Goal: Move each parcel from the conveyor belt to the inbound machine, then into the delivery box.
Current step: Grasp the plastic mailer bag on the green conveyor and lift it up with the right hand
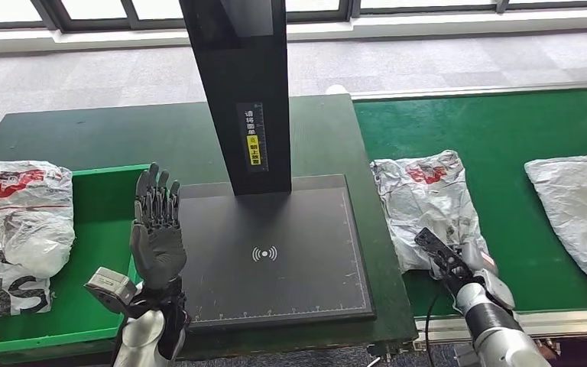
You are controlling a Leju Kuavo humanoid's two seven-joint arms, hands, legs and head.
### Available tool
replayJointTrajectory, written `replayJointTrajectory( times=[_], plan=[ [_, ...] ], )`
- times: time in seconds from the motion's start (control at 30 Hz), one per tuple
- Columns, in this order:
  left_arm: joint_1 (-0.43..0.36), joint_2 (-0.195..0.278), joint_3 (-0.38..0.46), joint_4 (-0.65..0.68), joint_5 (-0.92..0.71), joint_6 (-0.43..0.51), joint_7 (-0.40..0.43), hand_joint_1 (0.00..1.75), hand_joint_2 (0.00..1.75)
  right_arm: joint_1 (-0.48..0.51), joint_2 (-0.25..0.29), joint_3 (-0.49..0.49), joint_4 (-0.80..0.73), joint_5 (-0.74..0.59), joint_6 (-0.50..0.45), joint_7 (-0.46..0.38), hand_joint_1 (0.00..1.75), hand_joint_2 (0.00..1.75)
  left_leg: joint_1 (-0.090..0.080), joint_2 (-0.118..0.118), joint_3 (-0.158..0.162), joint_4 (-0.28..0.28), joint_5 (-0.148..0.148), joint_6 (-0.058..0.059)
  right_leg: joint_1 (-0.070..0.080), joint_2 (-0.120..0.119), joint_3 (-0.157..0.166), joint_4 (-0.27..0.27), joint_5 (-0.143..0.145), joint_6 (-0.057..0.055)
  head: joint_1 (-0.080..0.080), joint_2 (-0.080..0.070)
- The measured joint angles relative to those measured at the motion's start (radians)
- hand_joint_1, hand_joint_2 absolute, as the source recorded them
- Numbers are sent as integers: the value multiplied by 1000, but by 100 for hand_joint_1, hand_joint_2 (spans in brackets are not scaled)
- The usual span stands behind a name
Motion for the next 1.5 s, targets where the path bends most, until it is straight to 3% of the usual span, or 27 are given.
replayJointTrajectory(
  times=[0.13,0.3,0.43,0.57,0.77,1.07,1.27,1.5],
  plan=[
    [-9,0,7,13,0,2,1,0,0,5,6,0,0,-23,22,-64,175,175,1,3,3,0,-1,0,1,2,3,0,0,0,0,0],
    [-10,0,13,25,4,8,-3,0,0,7,25,-14,0,-95,-74,-119,175,175,1,2,3,0,-1,-1,1,2,3,1,0,0,0,0],
    [1,3,16,25,9,25,-12,0,0,34,50,-65,-39,-299,-197,-293,175,175,1,0,-1,0,0,-1,0,0,0,1,0,0,0,0],
    [10,3,19,25,12,37,-14,0,0,76,83,-91,-143,-514,-148,-456,175,175,1,-1,-4,0,1,-2,0,-2,-2,1,0,0,0,0],
    [13,3,25,21,14,43,-15,0,0,146,136,-91,-315,-803,-45,-570,175,175,1,-2,-6,0,0,-2,0,-3,-4,1,0,0,0,0],
    [30,2,35,-4,3,43,-12,0,0,305,227,-72,-656,-967,37,-577,175,175,1,-4,-7,0,0,-2,0,-4,-5,1,-1,-1,0,0],
    [45,-5,35,-26,-10,31,-9,0,0,432,294,4,-918,-1038,103,-569,175,175,1,-5,-8,0,0,-2,0,-4,-6,1,-2,-1,0,0],
    [49,-5,40,-33,-17,15,-8,0,0,552,328,111,-1149,-1054,145,-591,175,175,1,-4,-9,-1,0,-1,0,-4,-6,1,-2,-1,0,0]
  ],
)
